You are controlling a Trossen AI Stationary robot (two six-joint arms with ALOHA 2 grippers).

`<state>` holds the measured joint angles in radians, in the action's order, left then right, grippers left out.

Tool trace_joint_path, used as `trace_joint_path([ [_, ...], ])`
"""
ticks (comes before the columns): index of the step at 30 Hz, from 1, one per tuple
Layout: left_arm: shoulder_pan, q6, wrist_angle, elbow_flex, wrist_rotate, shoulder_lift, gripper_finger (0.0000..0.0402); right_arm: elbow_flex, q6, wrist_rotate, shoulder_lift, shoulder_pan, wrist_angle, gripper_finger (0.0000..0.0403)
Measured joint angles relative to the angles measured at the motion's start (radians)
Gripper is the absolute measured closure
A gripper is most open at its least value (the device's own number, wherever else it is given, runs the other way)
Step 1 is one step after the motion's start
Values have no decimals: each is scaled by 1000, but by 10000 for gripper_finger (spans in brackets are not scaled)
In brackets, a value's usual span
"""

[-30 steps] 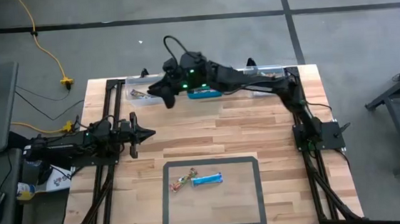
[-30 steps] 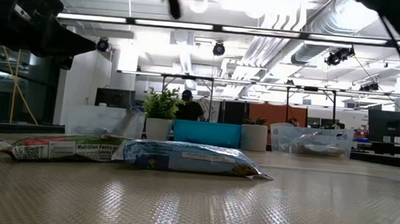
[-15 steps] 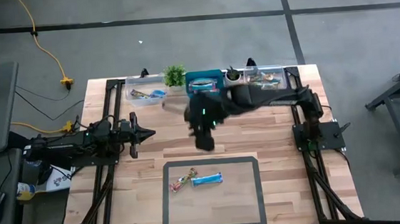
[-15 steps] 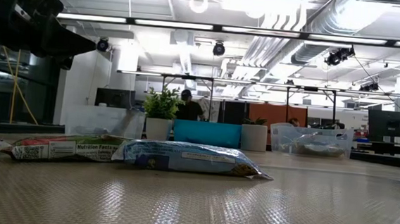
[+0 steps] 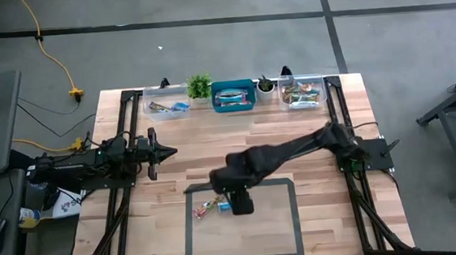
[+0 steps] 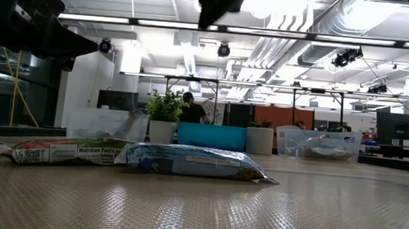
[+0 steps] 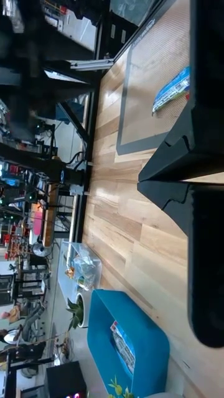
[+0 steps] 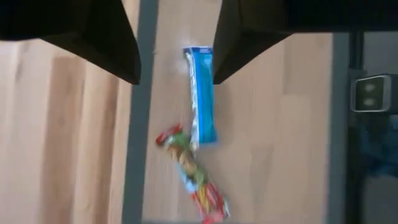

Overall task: Pick and place Granola Bars by type
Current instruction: Put the blue granola bar into the left transparent bin

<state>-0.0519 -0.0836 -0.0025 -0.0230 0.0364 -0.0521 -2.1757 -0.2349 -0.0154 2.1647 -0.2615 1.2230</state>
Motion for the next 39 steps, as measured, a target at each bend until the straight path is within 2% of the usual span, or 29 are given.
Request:
trace_joint_path([
  [8, 0, 0, 0, 0, 0, 0, 400, 0, -53, 49, 110, -61, 14, 179],
  [14, 0, 0, 0, 0, 0, 0, 400, 0, -33, 48, 164, -88, 5, 178],
  [19, 0, 0, 0, 0, 0, 0, 400, 0, -19, 88, 199, -101, -11, 178],
  [28, 0, 0, 0, 0, 0, 0, 400, 13, -62, 123, 250, -100, -78, 178],
  [35, 0, 0, 0, 0, 0, 0, 400, 96, -106, 50, 254, -95, -153, 178],
  [39, 0, 0, 0, 0, 0, 0, 400, 158, -110, 50, 250, -99, -191, 178],
])
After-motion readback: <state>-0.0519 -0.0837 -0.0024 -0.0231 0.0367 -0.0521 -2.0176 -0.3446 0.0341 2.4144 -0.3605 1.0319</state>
